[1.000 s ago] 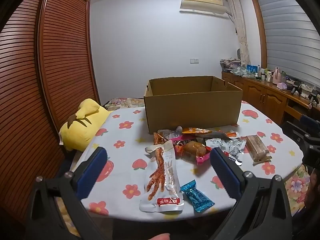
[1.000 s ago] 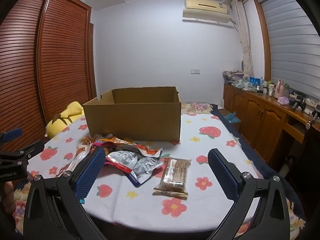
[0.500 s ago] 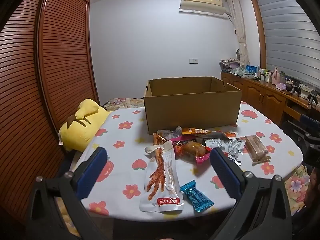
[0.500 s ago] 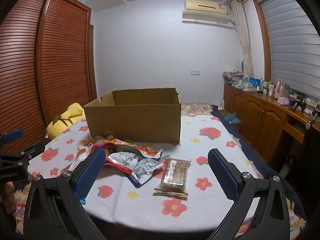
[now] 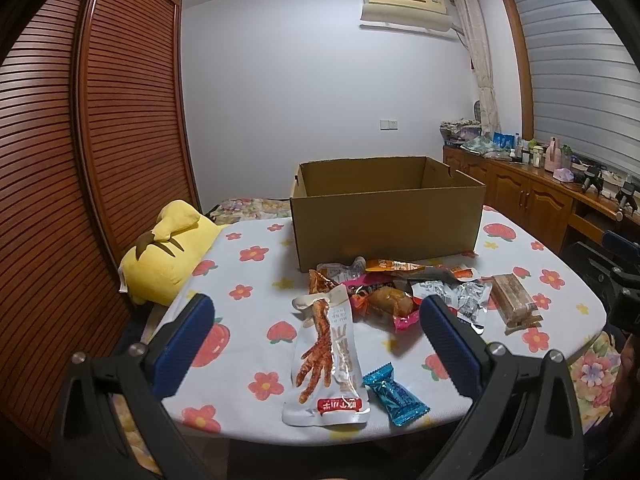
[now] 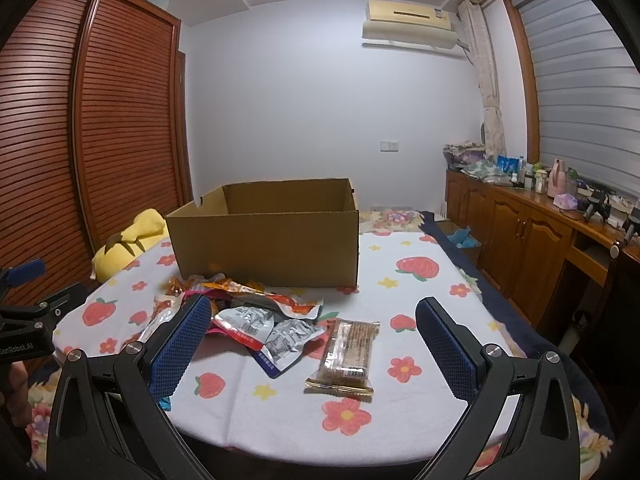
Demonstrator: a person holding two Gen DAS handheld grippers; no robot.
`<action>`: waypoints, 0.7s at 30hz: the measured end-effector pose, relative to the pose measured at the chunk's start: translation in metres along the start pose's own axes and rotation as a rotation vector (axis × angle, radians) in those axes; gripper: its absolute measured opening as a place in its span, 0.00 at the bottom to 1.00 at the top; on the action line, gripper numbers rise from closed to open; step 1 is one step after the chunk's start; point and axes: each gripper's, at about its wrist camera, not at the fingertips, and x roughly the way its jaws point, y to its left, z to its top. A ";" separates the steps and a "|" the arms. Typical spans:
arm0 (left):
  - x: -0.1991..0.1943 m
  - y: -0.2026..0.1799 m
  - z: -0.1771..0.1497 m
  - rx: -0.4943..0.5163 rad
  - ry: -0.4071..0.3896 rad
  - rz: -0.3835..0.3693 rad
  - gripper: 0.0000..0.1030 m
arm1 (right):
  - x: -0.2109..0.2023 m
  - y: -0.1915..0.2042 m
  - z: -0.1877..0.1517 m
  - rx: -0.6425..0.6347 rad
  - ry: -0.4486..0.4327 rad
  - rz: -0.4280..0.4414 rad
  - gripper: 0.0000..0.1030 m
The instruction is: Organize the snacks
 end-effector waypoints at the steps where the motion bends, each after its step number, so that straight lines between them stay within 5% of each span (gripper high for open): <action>1: 0.000 0.000 0.000 0.000 0.001 0.000 1.00 | 0.001 0.001 0.000 0.000 -0.003 0.000 1.00; 21: -0.005 -0.006 0.000 0.007 -0.010 -0.001 1.00 | 0.001 -0.001 0.005 0.004 -0.009 0.000 1.00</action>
